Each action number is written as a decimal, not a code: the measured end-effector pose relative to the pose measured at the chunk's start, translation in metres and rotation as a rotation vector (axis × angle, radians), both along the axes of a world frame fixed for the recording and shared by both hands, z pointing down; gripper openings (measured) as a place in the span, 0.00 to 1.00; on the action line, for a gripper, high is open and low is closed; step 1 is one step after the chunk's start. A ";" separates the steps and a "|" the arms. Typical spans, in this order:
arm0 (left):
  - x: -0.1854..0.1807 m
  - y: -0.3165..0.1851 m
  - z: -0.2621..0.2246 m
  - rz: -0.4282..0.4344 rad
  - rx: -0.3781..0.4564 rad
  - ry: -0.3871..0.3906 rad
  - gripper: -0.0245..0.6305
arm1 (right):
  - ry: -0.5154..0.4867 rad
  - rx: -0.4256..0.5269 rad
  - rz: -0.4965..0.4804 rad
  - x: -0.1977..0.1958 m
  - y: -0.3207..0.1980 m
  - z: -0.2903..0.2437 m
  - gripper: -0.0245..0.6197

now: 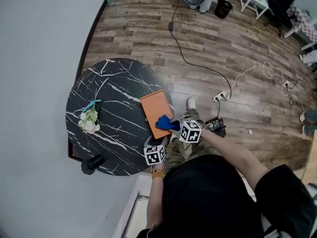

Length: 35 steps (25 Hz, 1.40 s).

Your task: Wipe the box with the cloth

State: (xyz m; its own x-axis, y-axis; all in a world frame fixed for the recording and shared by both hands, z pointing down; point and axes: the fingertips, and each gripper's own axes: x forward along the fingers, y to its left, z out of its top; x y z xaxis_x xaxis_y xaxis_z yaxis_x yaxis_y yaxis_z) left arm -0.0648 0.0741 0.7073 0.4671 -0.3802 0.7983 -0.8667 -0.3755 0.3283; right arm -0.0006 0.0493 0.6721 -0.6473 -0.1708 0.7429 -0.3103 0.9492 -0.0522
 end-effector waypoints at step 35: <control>0.034 -0.007 -0.013 -1.281 -0.120 0.169 0.44 | 0.023 0.450 -1.154 -0.030 -0.243 0.020 0.14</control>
